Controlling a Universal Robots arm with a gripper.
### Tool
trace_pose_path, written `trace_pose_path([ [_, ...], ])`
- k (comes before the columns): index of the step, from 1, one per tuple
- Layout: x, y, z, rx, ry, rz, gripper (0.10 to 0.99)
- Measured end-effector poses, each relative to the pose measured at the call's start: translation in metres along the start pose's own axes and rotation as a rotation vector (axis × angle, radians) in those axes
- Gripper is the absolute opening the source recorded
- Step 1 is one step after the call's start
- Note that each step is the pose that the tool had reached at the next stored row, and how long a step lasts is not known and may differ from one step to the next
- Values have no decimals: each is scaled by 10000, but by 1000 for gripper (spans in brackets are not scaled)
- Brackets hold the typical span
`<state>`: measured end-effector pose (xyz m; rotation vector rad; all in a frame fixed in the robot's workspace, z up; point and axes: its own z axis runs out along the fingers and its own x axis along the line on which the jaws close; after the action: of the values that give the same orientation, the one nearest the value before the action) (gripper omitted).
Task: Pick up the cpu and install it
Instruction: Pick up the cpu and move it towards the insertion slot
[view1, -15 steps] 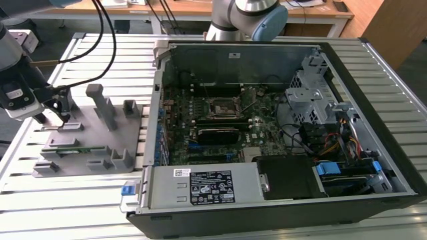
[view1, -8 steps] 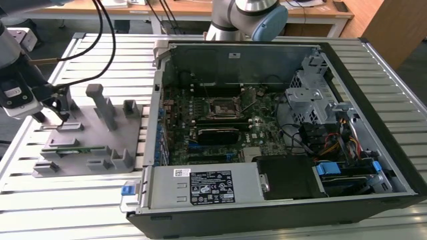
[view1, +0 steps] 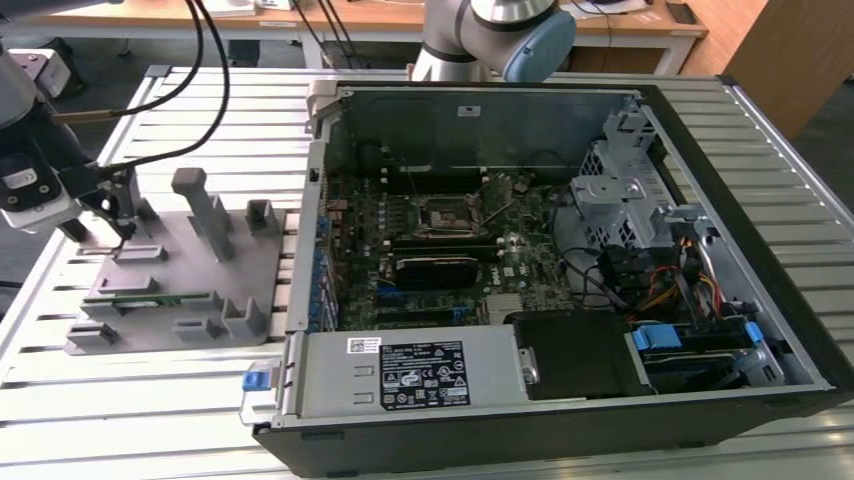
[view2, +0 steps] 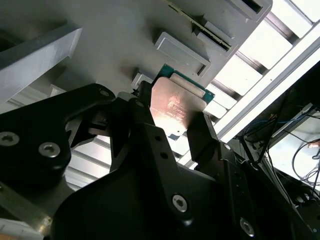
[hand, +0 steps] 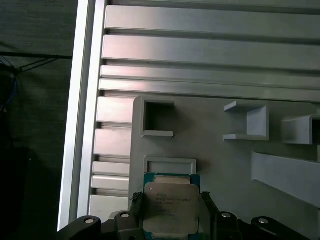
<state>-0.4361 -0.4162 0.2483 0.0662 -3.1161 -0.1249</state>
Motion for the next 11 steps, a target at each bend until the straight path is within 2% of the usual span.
trace_pose_path([
  [11,3,10,-85,0,0,0,529],
])
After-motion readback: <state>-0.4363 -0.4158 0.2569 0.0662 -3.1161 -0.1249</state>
